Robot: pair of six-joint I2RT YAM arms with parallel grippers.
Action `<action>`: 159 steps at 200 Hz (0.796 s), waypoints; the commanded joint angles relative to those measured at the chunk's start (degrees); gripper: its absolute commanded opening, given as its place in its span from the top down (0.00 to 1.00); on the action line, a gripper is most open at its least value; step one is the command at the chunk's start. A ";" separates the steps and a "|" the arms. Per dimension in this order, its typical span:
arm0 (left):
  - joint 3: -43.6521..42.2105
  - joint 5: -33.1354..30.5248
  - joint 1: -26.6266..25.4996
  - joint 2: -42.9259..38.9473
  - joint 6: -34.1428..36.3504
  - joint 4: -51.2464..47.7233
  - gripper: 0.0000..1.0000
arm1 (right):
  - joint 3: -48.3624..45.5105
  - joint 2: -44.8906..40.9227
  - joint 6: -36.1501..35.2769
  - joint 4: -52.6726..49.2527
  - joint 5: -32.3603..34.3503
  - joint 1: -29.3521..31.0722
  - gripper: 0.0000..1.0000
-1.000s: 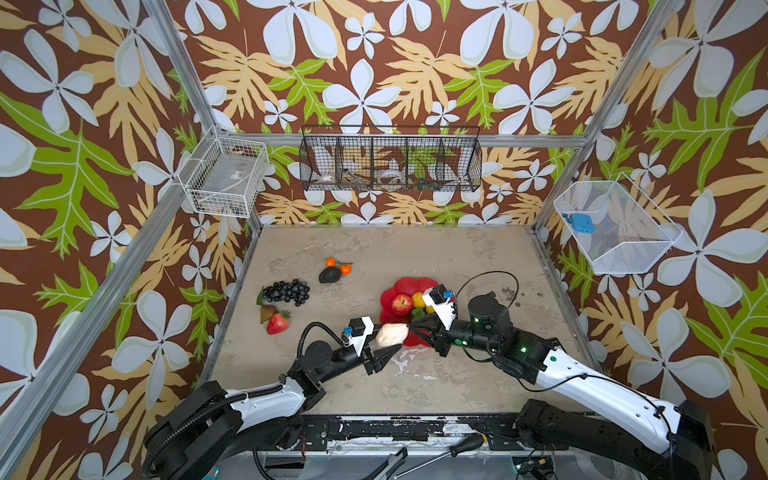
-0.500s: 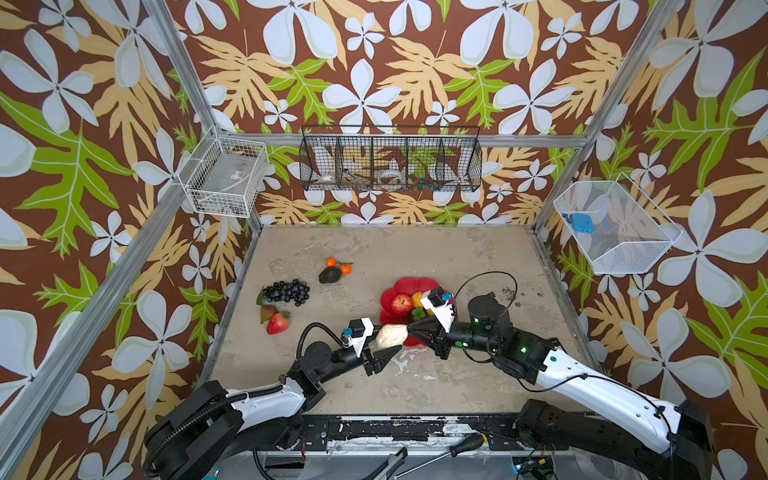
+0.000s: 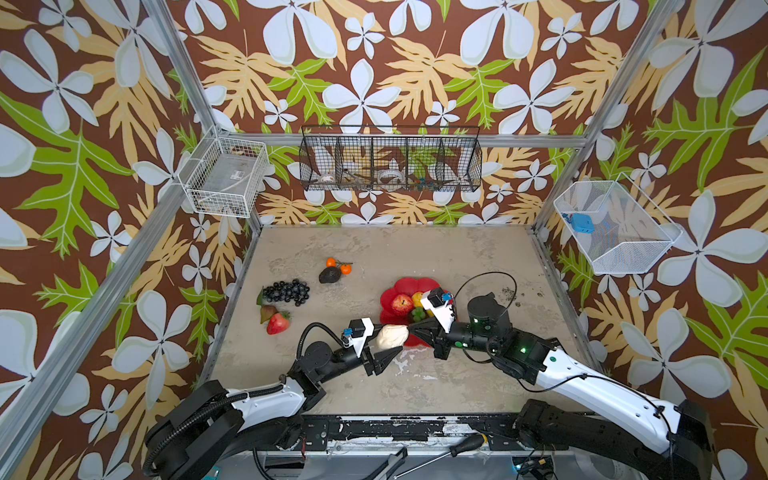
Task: Place and organize the fake fruits in the fruit bowl
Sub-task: 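Grasp the pear stem with the right gripper while the left gripper holds it, then carry the pear over the plate with the right gripper while the left gripper withdraws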
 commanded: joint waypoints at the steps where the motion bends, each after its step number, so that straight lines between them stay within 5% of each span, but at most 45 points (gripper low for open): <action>1: 0.77 -0.67 0.06 -0.20 -0.99 0.05 0.22 | 1.01 0.74 -0.09 -1.13 3.74 0.00 1.00; 35: 3.58 -6.55 0.06 -1.92 -1.90 -9.80 0.00 | 2.43 2.52 0.34 -4.24 12.01 -0.11 1.00; 89: 1.38 -21.39 0.06 -8.20 -1.74 -12.43 0.00 | 4.52 8.47 0.33 -7.50 24.06 -0.19 1.00; 121: -0.39 -31.02 0.06 -12.41 -1.31 -13.49 0.00 | 5.18 13.09 0.56 -6.53 23.70 -0.14 1.00; 159: -1.32 -33.41 0.06 -13.58 -1.22 -12.94 0.00 | 5.99 17.48 0.83 -4.84 23.38 -0.16 1.00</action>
